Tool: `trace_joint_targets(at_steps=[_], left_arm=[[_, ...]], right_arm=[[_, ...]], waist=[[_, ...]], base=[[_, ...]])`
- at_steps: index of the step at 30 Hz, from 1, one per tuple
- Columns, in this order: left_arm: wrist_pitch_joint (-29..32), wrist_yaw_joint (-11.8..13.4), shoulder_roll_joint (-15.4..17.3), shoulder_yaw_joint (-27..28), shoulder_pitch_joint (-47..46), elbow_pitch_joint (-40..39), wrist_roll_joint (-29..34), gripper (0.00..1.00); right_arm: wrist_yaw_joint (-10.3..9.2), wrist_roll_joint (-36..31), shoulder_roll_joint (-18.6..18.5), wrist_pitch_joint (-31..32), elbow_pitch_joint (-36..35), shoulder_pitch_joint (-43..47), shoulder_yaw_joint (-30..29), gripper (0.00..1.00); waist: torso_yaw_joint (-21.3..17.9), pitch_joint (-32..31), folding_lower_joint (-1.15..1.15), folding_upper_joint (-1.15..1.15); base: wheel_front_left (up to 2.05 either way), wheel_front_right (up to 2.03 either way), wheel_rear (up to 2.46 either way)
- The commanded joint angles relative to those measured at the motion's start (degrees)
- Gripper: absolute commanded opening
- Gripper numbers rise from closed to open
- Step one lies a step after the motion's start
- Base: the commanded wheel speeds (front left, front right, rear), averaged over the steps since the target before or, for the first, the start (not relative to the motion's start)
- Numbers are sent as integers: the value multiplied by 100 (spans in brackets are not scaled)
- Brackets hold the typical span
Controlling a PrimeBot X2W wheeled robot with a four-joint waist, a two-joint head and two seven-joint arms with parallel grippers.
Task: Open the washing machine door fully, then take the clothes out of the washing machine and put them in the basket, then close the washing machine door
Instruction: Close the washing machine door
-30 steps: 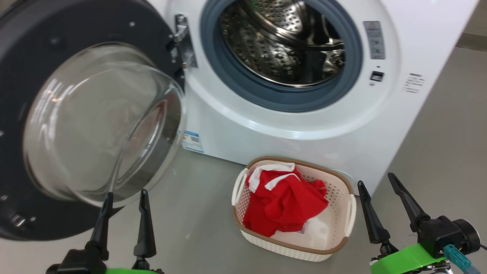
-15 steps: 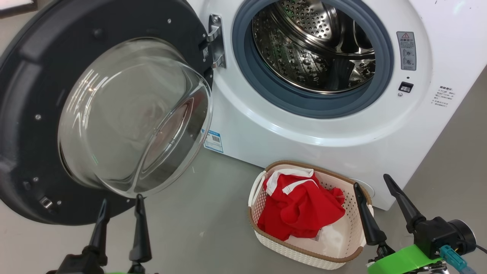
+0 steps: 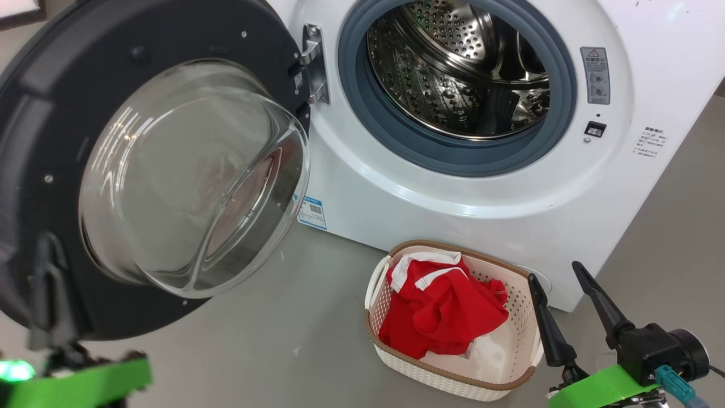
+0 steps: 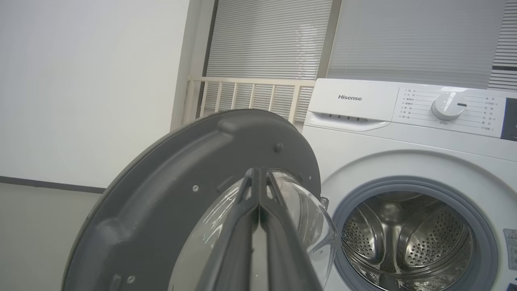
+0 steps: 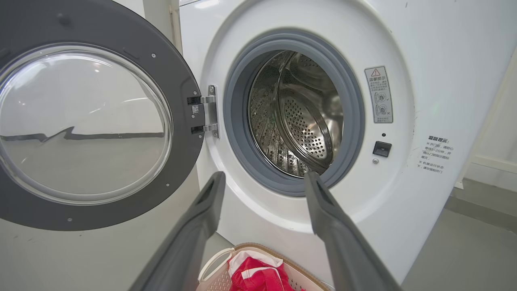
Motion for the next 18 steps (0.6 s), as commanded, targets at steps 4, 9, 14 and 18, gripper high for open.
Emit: trace_joint_targets(at_steps=[4, 9, 14, 18], left_arm=[[-66, -170, 279, 707, -762, 18, -430, 0], [213, -408, 942, 1526, -1936, 1111, -1425, 0], [652, -557, 1438, 1881, -2798, 2358, -2067, 0], [1243, -501, 1758, 2091, -3446, 3270, -2571, 0]], right_arm=[[36, 48, -56, -37, -121, -145, 117, 100], [36, 21, -56, -37, -84, -180, 147, 100], [36, 13, -56, -37, -70, -174, 145, 100], [36, 17, -56, -37, -45, -134, 186, 100]], waist=[[8, -16, 0, 0], [-48, -33, 0, 0], [-118, -57, 0, 0], [-171, -89, 0, 0]], base=[[0, 0, 0], [0, 0, 0], [0, 0, 0], [0, 0, 0]])
